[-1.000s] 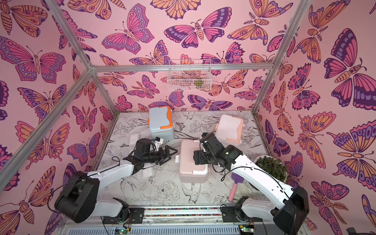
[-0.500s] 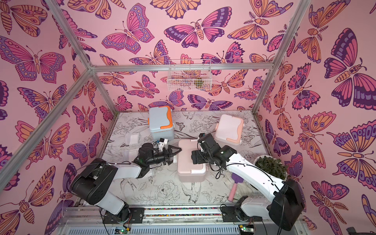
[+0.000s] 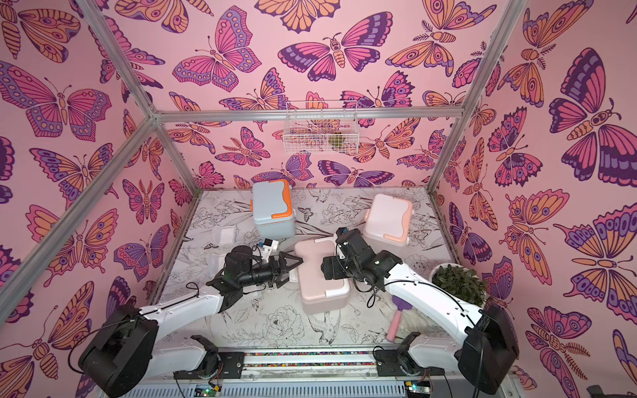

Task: Open first aid kits and take out gauze
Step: Fasten the fastener of the first aid kit.

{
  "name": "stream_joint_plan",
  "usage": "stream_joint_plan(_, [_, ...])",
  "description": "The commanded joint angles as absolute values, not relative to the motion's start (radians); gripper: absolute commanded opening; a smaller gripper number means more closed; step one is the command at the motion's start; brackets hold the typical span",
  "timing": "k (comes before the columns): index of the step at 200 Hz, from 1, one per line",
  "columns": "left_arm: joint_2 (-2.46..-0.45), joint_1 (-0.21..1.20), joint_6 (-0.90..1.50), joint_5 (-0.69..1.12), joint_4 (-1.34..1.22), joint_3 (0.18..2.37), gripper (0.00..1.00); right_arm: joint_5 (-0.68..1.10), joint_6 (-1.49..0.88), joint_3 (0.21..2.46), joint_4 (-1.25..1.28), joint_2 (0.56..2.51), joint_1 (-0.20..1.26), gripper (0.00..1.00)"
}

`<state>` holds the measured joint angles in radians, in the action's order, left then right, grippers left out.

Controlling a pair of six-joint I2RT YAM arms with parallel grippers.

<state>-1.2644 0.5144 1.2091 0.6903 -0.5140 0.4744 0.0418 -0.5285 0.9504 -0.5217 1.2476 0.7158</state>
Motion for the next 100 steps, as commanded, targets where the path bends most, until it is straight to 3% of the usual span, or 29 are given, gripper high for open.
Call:
stream_joint_plan(1, [-1.226,0.52,1.175,0.712,-0.567,0.514,0.95,0.033,-0.526,0.894,-0.662,1.287,0.73,0.86])
stream_joint_plan(100, [-1.082,0.518,1.085,0.631,-0.293,0.529,0.96,0.041,-0.534,0.896,-0.653,1.282,0.73,0.86])
